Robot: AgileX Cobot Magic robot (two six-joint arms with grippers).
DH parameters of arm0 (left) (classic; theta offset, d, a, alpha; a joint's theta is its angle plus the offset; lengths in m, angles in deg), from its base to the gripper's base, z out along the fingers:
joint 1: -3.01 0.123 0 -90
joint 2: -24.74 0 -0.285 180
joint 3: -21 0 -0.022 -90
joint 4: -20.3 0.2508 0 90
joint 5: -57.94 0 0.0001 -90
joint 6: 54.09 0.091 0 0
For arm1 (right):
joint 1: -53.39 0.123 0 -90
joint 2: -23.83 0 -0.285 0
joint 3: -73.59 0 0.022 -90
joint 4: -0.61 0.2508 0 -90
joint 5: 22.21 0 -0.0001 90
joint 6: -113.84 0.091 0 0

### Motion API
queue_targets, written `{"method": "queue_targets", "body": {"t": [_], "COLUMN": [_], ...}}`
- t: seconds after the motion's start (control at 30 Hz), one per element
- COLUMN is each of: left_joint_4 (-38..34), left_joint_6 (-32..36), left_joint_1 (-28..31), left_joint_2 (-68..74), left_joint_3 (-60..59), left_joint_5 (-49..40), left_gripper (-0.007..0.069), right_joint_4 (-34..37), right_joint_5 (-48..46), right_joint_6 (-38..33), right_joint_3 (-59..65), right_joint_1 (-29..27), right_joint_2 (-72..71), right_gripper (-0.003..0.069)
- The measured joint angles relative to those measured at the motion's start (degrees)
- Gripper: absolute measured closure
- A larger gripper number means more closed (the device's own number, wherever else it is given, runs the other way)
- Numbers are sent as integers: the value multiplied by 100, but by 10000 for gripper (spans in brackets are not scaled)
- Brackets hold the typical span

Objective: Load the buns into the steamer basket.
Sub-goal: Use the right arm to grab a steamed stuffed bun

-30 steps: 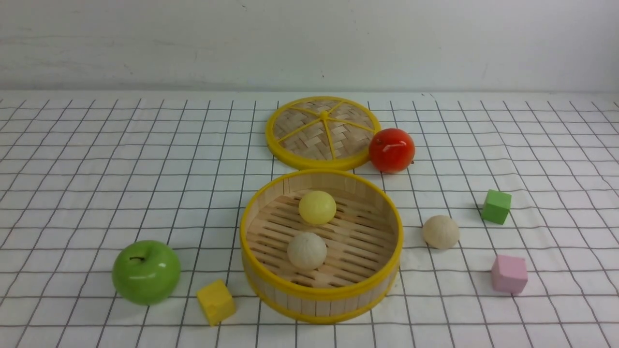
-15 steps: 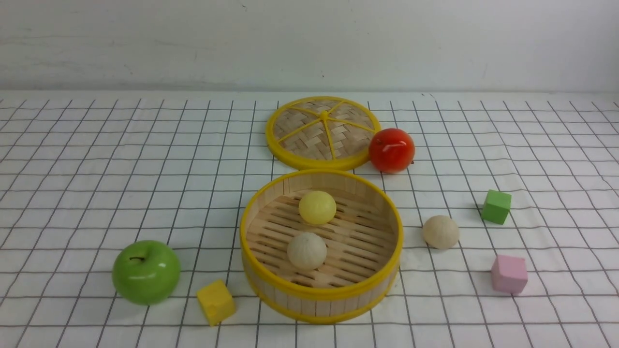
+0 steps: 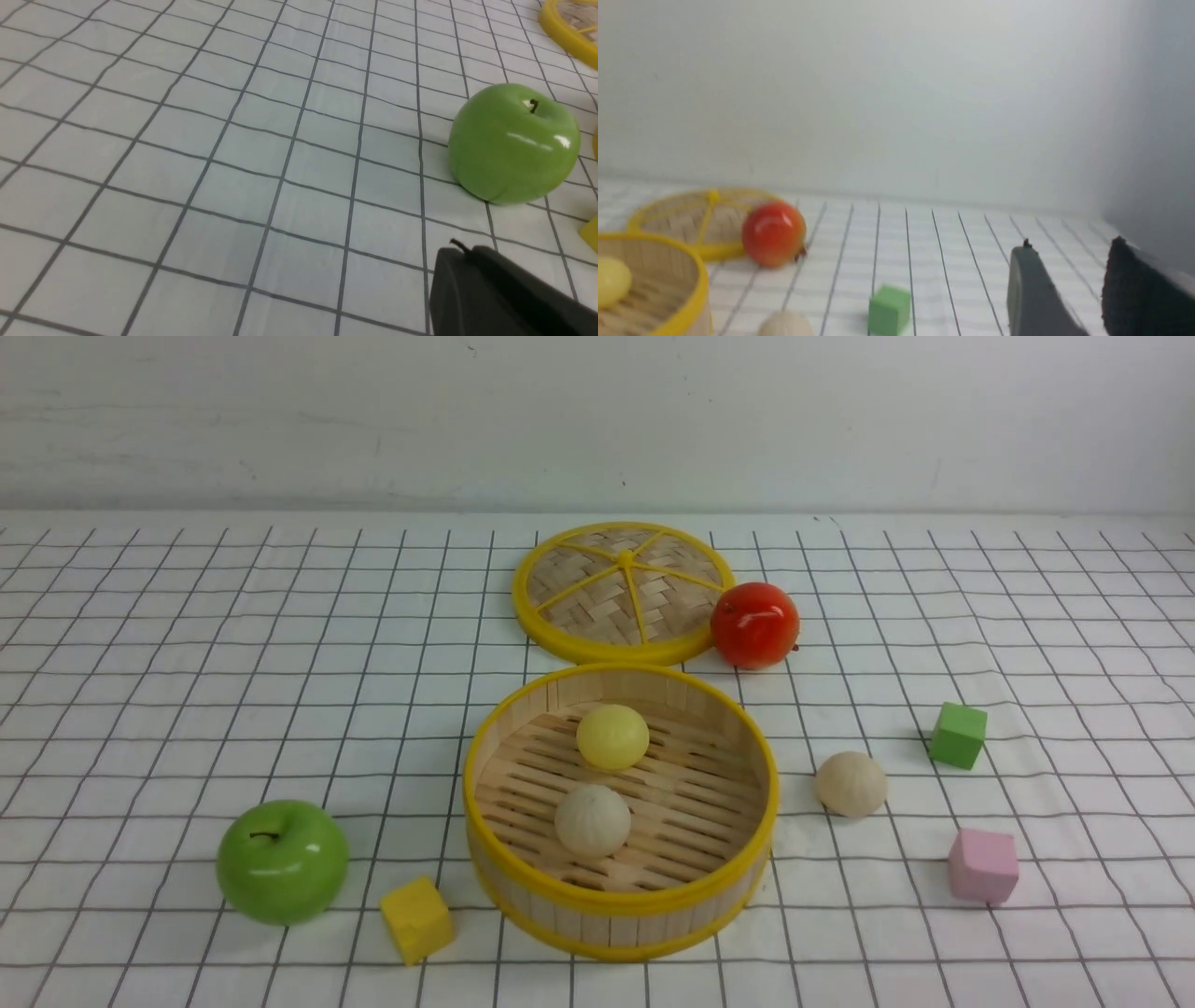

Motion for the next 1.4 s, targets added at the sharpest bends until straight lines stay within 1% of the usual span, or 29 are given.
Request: {"method": "queue_targets", "body": {"t": [0.07, 0.1, 0.17, 0.2, 0.23, 0.27, 0.3, 0.33, 0.37, 0.4, 0.53, 0.63, 0.73, 0.8, 0.9, 0.93, 0.97, 1.03, 1.07, 1.13, 1.2, 1.33, 1.4], "left_joint_4": [0, 0, 0, 0, 7, 7, 7, 7, 12, 8, 13, 15, 15, 15, 15, 15, 15, 15, 15, 15, 15, 15, 15], "left_joint_6": [0, 0, 0, 0, 0, 0, 0, 0, 0, 0, 0, 0, 0, 0, 0, 0, 0, 0, 0, 0, 0, 0, 0], "left_joint_1": [0, 0, 0, 0, 0, 0, 0, 0, 0, 0, 0, 0, 0, 0, 0, 0, 0, 0, 0, 0, 0, 0, 0], "left_joint_2": [0, 0, 0, 0, 0, 0, 0, 0, 0, 0, 0, 0, 0, 0, 0, 0, 0, 0, 0, 0, 0, 0, 0], "left_joint_3": [0, 0, 0, 0, 0, 0, 0, 0, 0, 0, 0, 0, 0, 0, 0, 0, 0, 0, 0, 0, 0, 0, 0], "left_joint_5": [0, 0, 0, 0, 0, 0, -5, -5, -5, -5, -5, -5, -5, -5, -5, -5, -5, -5, -5, -5, -5, -5, -5], "left_gripper": [620, 620, 620, 620, 620, 620, 620, 620, 620, 620, 620, 616, 612, 609, 606, 606, 605, 603, 602, 600, 596, 595, 594], "right_joint_4": [-14, -14, 27, 99, 149, 168, 210, 211, 151, 95, -390, -662, -943, -1106, -1475, -1486, -1577, -1595, -1601, -1601, -1601, -1322, -1192], "right_joint_5": [600, 747, 1327, 1638, 1684, 1666, 1526, 1402, 909, 712, -687, -1485, -1750, -1726, -1109, -1071, -881, -864, -919, -1096, -1619, -2650, -2930], "right_joint_6": [0, 0, 152, 478, 934, 1005, 1401, 1580, 2020, 2085, 2504, 2547, 2494, 2477, 2460, 2460, 2485, 2569, 2767, 2933, 3167, 3228, 3164], "right_joint_3": [0, 0, -9, -111, -319, -415, -771, -983, -1694, -1940, -3326, -3943, -4059, -4043, -3801, -3769, -3697, -3691, -3712, -3758, -3983, -4554, -4752], "right_joint_1": [0, 0, 0, 0, 0, 0, 0, 0, 0, 0, 0, 0, 57, 128, 494, 547, 765, 948, 1103, 1220, 1469, 1850, 1972], "right_joint_2": [0, 0, 0, 9, 60, 72, 207, 290, 617, 749, 1738, 2589, 3294, 3558, 4240, 4277, 4625, 4881, 5259, 5573, 6287, 7317, 7597], "right_gripper": [420, 420, 420, 420, 420, 420, 420, 420, 420, 420, 420, 420, 420, 420, 420, 420, 420, 420, 420, 420, 420, 420, 420]}}
